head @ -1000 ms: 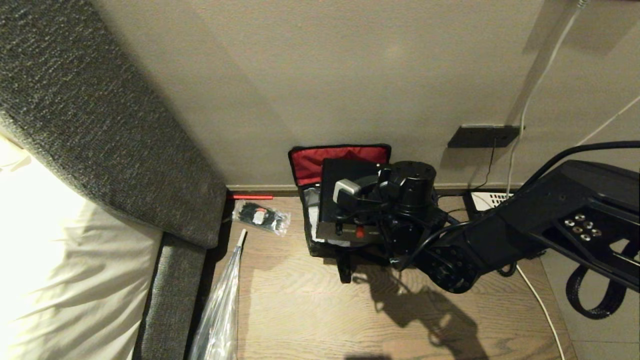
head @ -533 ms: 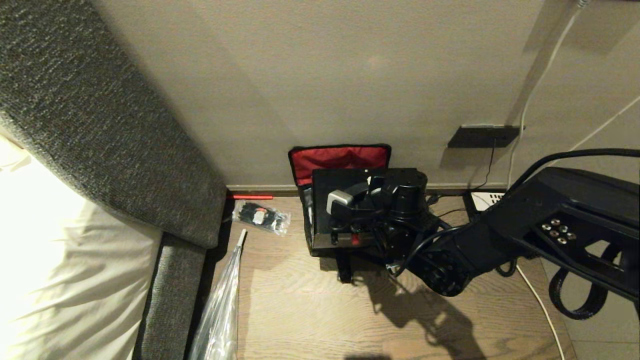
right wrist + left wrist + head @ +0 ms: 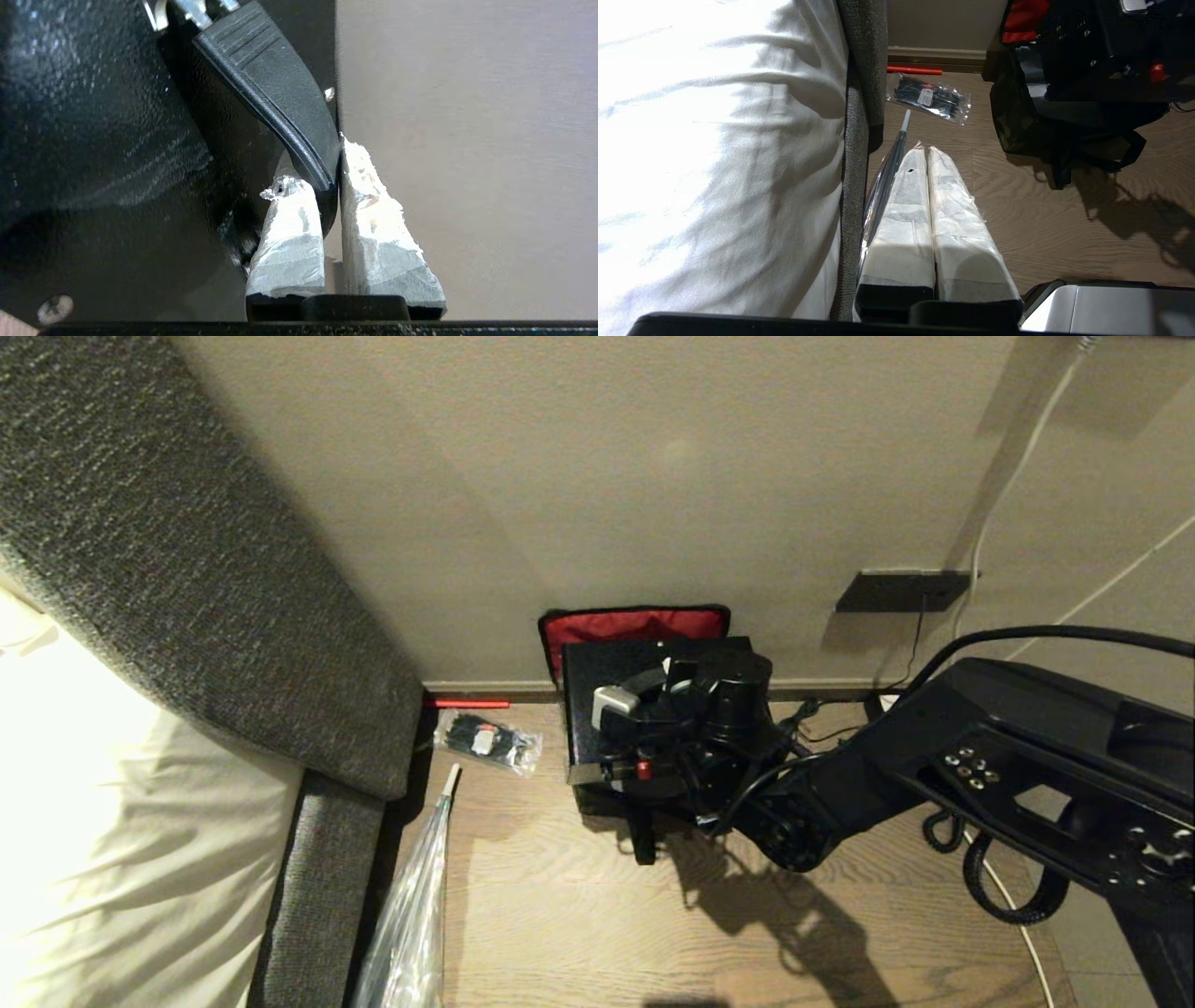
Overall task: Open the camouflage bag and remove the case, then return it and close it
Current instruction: Place the black box back
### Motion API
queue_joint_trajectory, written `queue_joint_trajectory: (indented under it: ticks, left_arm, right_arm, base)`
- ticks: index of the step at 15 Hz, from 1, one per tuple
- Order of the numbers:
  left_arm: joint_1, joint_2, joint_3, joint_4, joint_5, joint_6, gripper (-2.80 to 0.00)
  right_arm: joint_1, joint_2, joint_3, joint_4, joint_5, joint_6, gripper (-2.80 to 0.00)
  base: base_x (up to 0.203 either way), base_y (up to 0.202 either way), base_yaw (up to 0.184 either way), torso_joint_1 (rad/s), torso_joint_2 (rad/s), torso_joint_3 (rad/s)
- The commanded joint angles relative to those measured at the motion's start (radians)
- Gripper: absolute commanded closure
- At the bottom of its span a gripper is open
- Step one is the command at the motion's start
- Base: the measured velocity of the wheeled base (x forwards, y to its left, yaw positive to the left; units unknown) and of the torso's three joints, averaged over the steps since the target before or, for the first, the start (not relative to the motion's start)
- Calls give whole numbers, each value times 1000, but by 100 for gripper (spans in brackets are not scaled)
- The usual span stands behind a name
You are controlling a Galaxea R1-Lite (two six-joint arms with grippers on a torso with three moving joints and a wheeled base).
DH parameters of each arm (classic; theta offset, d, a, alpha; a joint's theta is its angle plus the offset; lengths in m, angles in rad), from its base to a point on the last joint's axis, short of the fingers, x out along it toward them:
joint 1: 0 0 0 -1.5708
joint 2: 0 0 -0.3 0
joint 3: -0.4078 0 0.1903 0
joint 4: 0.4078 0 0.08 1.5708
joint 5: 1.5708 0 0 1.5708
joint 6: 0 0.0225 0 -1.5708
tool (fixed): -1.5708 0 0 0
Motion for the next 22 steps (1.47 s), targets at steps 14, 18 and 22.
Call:
queue_joint_trajectory:
  ticks: [14, 18, 22]
  left_arm:
    - [0, 0, 0, 0, 0, 0, 0]
    - [0, 0, 0, 0, 0, 0, 0]
    - [0, 0, 0, 0, 0, 0, 0]
  right_arm:
    - [-63, 146, -118, 2, 39, 8, 0]
    - [-69, 178, -172, 10, 38, 11, 0]
    - [-77, 176, -181, 20, 39, 17, 0]
  base:
    - [0, 0, 0, 0, 0, 0]
    - [0, 0, 0, 0, 0, 0]
    - [0, 0, 0, 0, 0, 0]
